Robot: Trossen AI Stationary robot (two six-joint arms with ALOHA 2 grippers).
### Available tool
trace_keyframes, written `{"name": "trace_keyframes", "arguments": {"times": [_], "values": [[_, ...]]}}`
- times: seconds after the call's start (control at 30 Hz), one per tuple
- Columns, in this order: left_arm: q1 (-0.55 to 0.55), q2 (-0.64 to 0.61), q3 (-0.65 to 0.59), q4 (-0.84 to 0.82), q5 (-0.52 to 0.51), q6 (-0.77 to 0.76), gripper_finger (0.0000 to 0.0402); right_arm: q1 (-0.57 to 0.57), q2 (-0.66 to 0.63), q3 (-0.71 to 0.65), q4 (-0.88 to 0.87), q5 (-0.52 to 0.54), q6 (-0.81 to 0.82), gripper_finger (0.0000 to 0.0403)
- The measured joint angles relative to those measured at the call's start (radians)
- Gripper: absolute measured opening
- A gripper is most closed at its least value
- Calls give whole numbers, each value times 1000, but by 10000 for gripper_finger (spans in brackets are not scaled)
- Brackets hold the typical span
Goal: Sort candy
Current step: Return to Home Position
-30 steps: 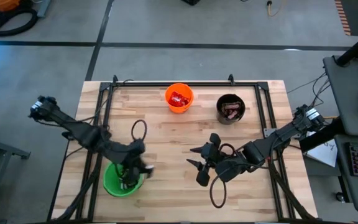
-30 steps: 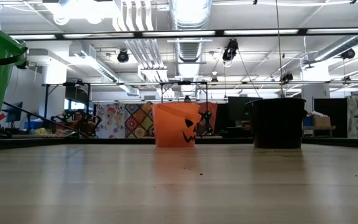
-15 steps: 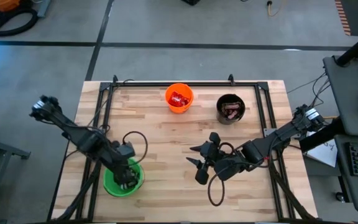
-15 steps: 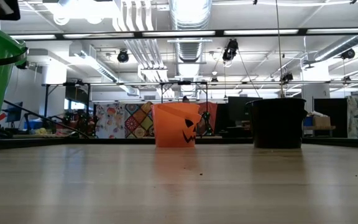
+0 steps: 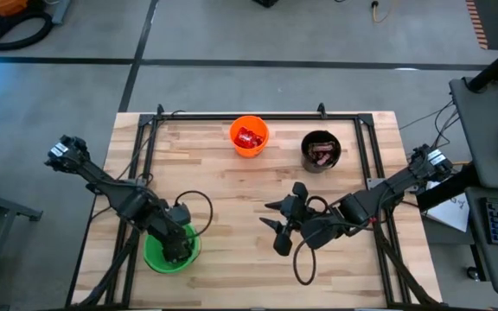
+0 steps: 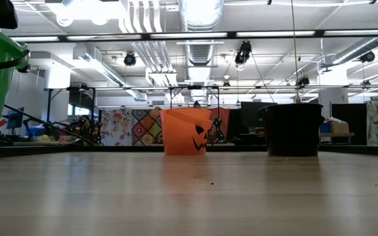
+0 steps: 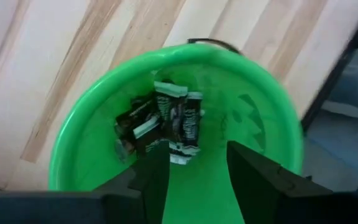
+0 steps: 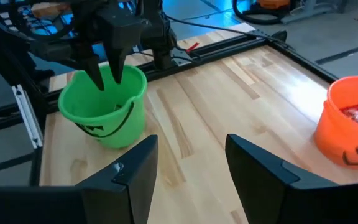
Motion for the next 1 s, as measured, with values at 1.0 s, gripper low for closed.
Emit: {"name": "trace_keyframes", "arguments": {"times": [1.0], "values": [[36,-545,-320,878,-503,848,35,-223,-307,-173,163,-382,-432,182]]}}
